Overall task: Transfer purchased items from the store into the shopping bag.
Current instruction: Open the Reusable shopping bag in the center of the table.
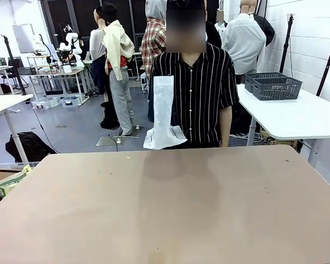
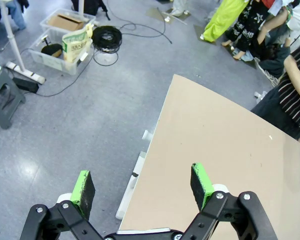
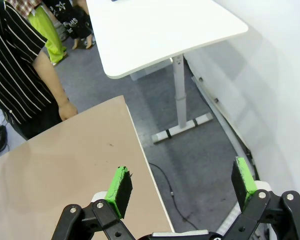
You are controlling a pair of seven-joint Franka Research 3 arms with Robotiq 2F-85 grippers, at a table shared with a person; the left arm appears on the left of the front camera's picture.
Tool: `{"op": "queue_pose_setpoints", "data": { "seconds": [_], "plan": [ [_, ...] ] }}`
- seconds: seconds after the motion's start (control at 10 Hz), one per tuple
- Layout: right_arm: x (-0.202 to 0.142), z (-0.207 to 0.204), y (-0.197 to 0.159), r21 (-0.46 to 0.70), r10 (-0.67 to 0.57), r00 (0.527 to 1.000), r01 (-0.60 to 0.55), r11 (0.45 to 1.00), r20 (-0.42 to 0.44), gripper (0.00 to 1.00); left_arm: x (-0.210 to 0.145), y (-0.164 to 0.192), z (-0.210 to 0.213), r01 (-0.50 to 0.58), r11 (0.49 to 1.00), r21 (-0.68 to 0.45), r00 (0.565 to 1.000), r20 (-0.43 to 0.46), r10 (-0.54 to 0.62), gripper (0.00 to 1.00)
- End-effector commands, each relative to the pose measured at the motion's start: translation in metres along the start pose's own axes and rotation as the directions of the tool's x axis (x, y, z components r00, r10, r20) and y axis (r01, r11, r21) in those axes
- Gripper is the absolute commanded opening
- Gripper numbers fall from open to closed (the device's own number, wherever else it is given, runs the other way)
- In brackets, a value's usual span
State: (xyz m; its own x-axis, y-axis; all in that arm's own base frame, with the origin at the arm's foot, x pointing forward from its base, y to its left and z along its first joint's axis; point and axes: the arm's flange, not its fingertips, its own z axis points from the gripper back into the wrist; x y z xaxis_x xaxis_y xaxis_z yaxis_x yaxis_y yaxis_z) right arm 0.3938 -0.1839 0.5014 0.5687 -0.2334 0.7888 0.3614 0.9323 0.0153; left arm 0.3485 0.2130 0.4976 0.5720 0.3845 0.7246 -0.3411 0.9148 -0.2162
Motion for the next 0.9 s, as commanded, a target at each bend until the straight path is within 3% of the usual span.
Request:
{"op": "queue_pose_setpoints", "data": {
  "seconds": [0.0,0.8],
  "plan": [
    [-0.0004,0.0010,0.0025,-0.001,0.009,1.000,-0.009,1.000,-0.010,1.00,-0.0011,0.0031,-0.0002,0.006,1.000,-0.006,1.000,-0.007,-0.006,1.00],
    [-0.0004,0.0010,0.0025,-0.001,0.009,1.000,-0.009,1.000,-0.010,1.00,-0.0011,0.0031,-0.0002,0.006,1.000,-0.006,1.000,-0.007,-0.006,1.00]
  ]
}}
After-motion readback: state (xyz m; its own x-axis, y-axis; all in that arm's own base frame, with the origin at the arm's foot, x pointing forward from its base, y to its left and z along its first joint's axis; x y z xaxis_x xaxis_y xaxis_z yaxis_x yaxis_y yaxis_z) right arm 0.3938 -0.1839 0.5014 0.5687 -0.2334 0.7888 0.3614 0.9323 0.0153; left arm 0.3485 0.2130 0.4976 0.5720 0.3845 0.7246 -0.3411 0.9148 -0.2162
